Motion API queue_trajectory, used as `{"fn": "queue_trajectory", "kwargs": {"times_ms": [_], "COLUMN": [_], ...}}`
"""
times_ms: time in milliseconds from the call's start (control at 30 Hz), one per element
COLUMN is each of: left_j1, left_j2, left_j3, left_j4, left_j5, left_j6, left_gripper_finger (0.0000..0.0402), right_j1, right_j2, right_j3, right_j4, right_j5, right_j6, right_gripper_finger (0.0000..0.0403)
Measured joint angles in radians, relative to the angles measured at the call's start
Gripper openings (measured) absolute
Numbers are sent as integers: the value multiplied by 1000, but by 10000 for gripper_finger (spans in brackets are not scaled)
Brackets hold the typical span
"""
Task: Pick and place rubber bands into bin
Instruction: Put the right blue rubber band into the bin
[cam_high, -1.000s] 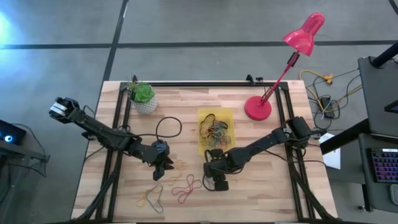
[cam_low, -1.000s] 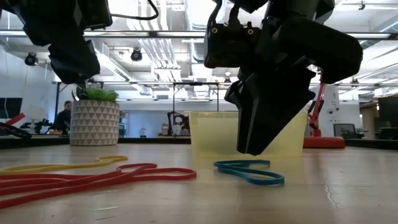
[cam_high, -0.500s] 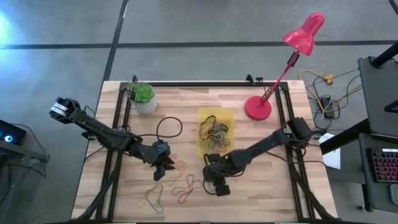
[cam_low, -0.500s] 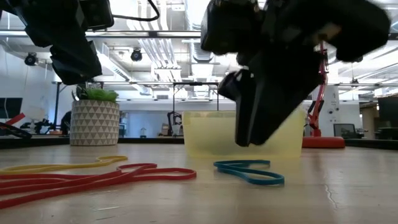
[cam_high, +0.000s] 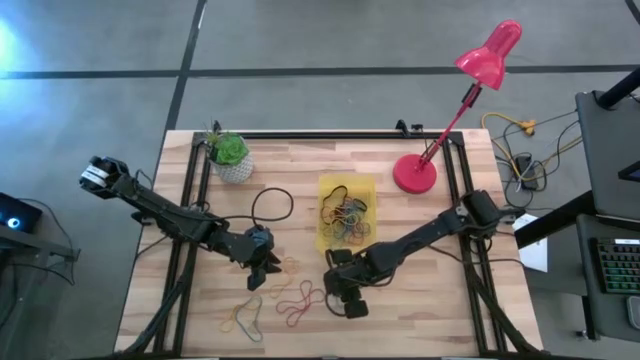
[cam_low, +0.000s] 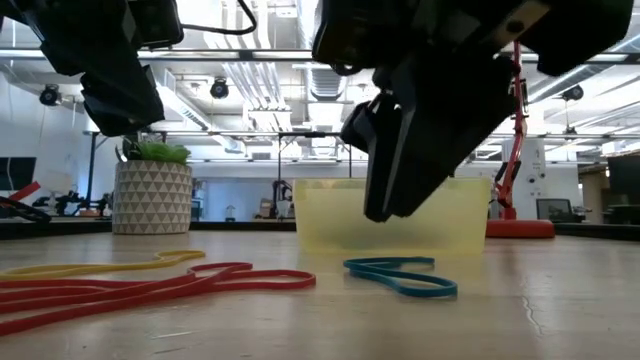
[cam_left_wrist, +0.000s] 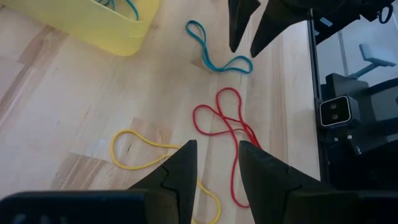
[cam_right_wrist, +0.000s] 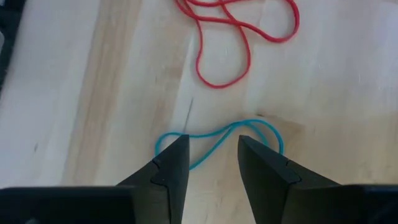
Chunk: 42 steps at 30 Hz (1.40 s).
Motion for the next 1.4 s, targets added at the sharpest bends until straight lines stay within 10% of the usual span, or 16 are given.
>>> {"fn": "queue_trajectory", "kwargs": {"times_ms": [567,1400], "left_j1": [-1,-1], "left_j2": [0,0], "left_j3": [-3,-3], "left_j4": [-1,-1], "left_j5": [-3,-4], "left_j6": [28,28], "left_gripper_finger": [102,102], "right_j1": [-5,-40], "right_j2": [37,69], "right_j3": [6,34], "right_j4": [-96,-134], "right_j5": [138,53], "right_j6": [134,47], "right_gripper_finger": [125,136]}}
